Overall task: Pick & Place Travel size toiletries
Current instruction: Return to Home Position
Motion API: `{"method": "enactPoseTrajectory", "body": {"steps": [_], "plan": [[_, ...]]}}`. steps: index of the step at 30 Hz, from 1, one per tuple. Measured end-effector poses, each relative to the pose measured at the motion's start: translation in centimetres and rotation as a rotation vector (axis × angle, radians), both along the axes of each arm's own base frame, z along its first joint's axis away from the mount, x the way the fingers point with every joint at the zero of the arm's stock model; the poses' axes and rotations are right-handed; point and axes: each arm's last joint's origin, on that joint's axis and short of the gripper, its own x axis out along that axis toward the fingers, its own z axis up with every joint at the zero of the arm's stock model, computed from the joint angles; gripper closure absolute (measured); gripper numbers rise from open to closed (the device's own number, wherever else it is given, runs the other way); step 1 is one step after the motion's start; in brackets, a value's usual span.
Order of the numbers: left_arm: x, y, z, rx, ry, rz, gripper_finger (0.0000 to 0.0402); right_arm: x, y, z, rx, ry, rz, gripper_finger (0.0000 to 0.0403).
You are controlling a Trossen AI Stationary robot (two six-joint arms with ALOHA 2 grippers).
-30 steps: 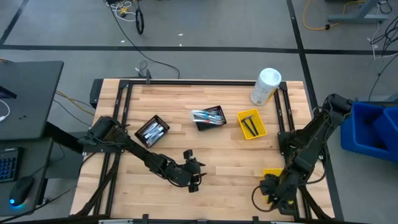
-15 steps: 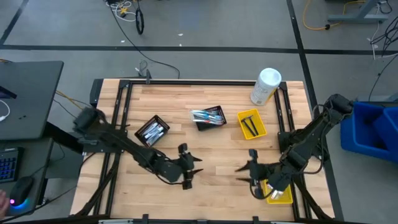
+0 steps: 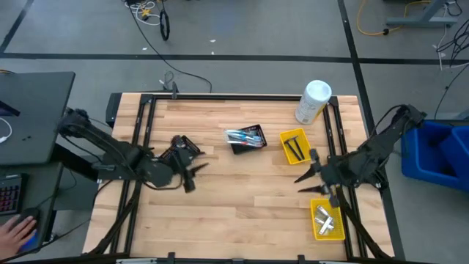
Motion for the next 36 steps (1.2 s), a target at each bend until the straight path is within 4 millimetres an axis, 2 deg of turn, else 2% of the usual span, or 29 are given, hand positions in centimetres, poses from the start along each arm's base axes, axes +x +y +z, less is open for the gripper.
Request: {"method": "enactPoseTrajectory", "body": {"steps": [5, 10, 18, 24, 30, 36], "plan": [[-3.0, 1.8, -1.0, -0.031, -0.051, 0.05, 0.0219, -1.7, -2.3, 0.1, -0.003, -0.007, -0.035, 0.0262], [-5.4, 3.1, -4.3, -0.111, -0.133, 0.021, 0.0219, -2.1, -3.1, -2.9, 0.001, -0.051, 0.086, 0.0261], [-7.8, 5.3, -7.3, -0.097, -0.364, -0.184, 0.0219, -3.8, -5.5, -6.6, 0.044, -0.173, 0.147, 0.0261], [-9.7, 6.9, -9.5, -0.079, -0.403, -0.16, 0.0219, -5.6, -6.7, -8.0, 0.087, -0.199, 0.213, 0.0262], [-11.0, 7.9, -11.4, -0.08, -0.447, -0.122, 0.0219, -6.7, -7.6, -9.5, 0.074, -0.249, 0.166, 0.0262], [-11.6, 8.4, -13.0, -0.07, -0.495, -0.09, 0.0219, -6.9, -8.3, -11.7, 0.066, -0.271, 0.094, 0.0261]]}}
